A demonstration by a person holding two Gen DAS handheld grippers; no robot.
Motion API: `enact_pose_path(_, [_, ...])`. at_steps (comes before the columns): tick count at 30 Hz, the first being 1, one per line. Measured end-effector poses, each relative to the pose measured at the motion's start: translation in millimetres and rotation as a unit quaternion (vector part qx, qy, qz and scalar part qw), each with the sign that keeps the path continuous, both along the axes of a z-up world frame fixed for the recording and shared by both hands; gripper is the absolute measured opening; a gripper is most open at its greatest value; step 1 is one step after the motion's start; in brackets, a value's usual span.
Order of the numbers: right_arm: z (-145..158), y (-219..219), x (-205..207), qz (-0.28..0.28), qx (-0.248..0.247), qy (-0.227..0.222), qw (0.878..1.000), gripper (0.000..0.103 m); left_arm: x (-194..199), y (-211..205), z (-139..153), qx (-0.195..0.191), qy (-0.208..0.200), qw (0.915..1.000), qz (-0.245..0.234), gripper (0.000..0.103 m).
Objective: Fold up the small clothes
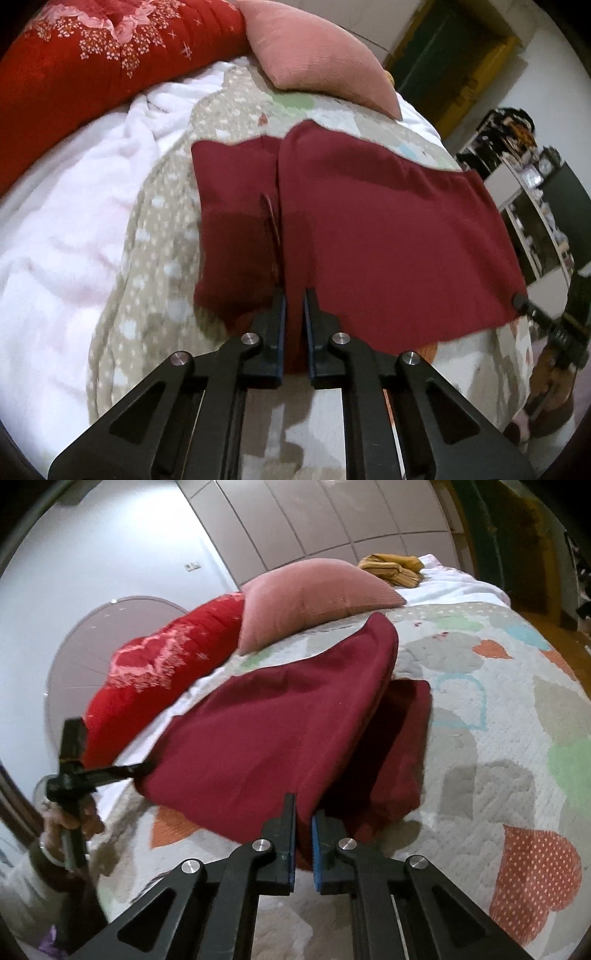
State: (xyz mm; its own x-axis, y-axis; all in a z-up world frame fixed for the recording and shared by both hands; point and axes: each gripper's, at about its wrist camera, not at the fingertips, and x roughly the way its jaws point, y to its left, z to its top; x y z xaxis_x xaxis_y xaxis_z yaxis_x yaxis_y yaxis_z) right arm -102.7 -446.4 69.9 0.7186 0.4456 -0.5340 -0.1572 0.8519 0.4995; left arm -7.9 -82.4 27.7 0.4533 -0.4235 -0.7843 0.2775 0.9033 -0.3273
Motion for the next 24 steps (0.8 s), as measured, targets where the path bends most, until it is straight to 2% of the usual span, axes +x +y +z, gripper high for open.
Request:
enact_pose_path(5, [-5.7,-8.6,-16.2,0.012,0.040,0.006,0.999,0.006,-14.0,10.3,-7.1,-0.012,0.000,0.9999,0.001,0.007])
enact_pose_path(9, [-25.6,-18.1,-15.9,0.003,0.066,0.031,0.997,0.006,-16.0,10.9,-6.3,-0.017,0.000,0.9999,0.003,0.007])
enact_pose_path(12, [-36.7,-16.7,-11.5,0.001,0.050,0.050,0.997,0.006,-19.0,7.3,-7.8,0.001,-0.008,1.0000,-0.006,0.007])
enact_pose_path(15, [-43.3,-19.1,-7.4,0.001,0.064,0.069,0.996,0.006,-18.2,14.2,-8.3,-0.011,-0.001,0.9999,0.000,0.007])
enact_pose_path(17, [-36.8,-21.5,-9.5,-0.011,0.063,0.068,0.996,0.007,-20.4,15.6,-6.2,-0.012,-0.003,0.9999,0.002,0.007])
enact_pose_path(19, [-21.1,-22.2,-14.5,-0.034,0.035,0.058,0.997,0.023,-22.8,15.0,-2.7,-0.004,-0.009,0.9999,0.004,0.008])
enact_pose_path(20, [-13.6,-22.1,-16.7,-0.043,0.022,0.051,0.998,0.042,-24.1,13.8,-0.3,0.004,-0.011,0.9999,0.005,0.008])
enact_pose_path(21, [-1.9,-22.2,-20.3,-0.058,0.009,0.036,0.998,0.046,-25.8,12.2,2.3,0.011,-0.016,0.9998,0.009,0.008])
enact_pose_path(24, [23.4,-13.5,-15.3,-0.056,0.000,0.003,0.998,0.046,-28.1,8.1,8.5,0.027,-0.029,0.9991,0.013,0.015])
